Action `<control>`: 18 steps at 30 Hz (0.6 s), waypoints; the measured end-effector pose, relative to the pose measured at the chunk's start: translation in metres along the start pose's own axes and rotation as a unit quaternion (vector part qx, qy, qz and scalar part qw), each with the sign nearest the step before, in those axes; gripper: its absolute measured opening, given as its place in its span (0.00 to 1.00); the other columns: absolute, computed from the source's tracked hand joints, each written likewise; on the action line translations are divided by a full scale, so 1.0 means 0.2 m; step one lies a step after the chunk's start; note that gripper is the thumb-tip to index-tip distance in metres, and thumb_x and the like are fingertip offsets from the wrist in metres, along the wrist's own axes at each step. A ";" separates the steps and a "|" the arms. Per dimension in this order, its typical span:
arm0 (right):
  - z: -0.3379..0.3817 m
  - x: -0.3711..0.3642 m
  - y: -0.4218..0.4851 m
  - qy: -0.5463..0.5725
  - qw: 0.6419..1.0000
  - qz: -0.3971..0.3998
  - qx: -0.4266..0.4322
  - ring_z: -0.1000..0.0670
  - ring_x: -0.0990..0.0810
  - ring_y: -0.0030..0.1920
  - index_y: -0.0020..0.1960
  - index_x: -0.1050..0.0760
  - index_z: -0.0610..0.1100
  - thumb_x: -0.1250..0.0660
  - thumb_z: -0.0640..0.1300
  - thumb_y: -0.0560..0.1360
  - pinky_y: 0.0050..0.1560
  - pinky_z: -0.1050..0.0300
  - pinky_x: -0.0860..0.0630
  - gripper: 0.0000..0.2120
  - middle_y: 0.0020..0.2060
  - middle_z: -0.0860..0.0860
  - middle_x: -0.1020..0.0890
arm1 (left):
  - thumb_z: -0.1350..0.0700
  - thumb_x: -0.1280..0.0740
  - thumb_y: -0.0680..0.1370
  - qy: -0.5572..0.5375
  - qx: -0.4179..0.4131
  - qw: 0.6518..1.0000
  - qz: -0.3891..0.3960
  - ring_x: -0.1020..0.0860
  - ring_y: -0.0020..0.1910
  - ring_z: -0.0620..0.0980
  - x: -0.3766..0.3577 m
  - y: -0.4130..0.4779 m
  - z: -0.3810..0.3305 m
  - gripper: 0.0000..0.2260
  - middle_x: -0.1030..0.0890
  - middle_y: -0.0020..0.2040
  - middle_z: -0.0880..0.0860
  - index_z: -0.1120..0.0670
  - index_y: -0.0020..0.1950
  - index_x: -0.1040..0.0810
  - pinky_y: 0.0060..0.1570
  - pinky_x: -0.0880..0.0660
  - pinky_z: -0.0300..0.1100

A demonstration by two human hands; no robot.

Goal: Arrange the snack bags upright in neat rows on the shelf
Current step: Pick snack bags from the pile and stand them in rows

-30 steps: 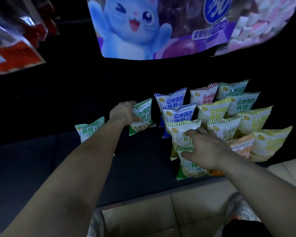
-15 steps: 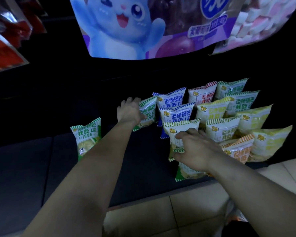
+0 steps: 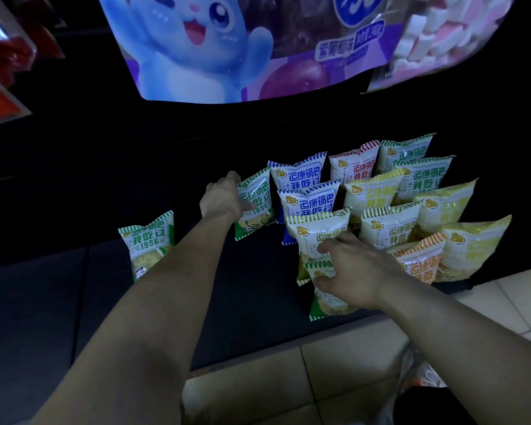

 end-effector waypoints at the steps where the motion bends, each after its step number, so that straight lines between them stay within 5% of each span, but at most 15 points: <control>1: 0.00 0.00 0.00 0.000 1.000 0.001 0.000 0.44 0.33 0.68 0.73 0.37 0.53 0.35 0.63 0.73 0.58 0.48 0.28 0.32 0.69 0.50 0.34 | 0.42 0.24 0.69 0.005 -0.002 1.000 0.003 0.28 0.61 0.57 0.00 0.00 0.00 0.31 0.23 0.59 0.55 0.49 0.67 0.32 0.47 0.23 0.52; 9: 0.11 0.01 0.02 -0.001 1.000 -0.007 0.017 0.45 0.32 0.66 0.73 0.36 0.54 0.35 0.62 0.73 0.54 0.49 0.30 0.31 0.65 0.50 0.32 | 0.42 0.25 0.70 0.034 -0.010 0.999 -0.019 0.31 0.64 0.59 0.04 -0.04 0.12 0.33 0.28 0.65 0.55 0.47 0.71 0.32 0.47 0.25 0.53; 18: 0.20 -0.02 0.03 -0.006 1.000 0.006 0.024 0.43 0.33 0.67 0.72 0.35 0.52 0.34 0.62 0.74 0.60 0.46 0.28 0.30 0.65 0.49 0.32 | 0.38 0.28 0.71 0.135 -0.014 0.991 -0.005 0.37 0.67 0.62 0.05 -0.04 0.10 0.36 0.33 0.69 0.58 0.47 0.75 0.37 0.56 0.28 0.55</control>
Point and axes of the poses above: each hand's wrist, its own y-axis towards the middle knuckle, its own x-axis out of the back of the hand, z = x × y, the point moved 6 cm from there along y, towards the middle knuckle
